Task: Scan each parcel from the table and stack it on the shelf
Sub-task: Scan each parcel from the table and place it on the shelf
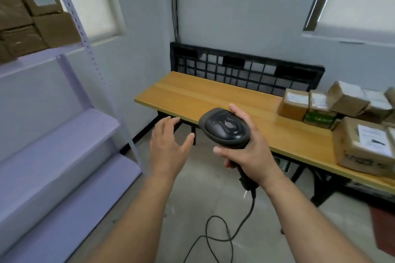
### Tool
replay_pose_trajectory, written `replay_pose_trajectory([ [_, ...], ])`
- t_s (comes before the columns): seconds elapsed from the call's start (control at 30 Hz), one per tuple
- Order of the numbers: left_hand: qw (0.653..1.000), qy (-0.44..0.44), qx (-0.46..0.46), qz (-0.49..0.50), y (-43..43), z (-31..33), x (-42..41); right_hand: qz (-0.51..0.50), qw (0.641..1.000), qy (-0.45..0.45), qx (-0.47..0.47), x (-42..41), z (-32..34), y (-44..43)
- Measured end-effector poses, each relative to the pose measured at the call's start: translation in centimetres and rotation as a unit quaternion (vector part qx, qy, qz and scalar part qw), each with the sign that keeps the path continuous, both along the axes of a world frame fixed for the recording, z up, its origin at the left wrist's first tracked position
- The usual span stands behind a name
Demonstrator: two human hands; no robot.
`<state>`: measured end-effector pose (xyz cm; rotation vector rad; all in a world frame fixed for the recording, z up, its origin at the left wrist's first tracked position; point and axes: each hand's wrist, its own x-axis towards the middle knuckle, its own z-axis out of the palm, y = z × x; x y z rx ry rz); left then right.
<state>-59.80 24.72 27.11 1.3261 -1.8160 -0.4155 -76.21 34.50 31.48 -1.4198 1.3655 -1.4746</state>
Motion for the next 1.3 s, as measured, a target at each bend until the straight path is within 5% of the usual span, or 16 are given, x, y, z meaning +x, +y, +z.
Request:
replay_pose_trajectory([
  [0.57,0.977,-0.024,0.061,-0.202,0.8,-2.6,-19.9,-0.219,0.975,-0.006,0.036,-16.0,-2.5,6.1],
  [1.3,0.907,-0.094,0.152,-0.382,-2.0,-5.0,-41.6,-0.419,0.899,-0.041,0.121,-32.5,-5.7,6.3],
])
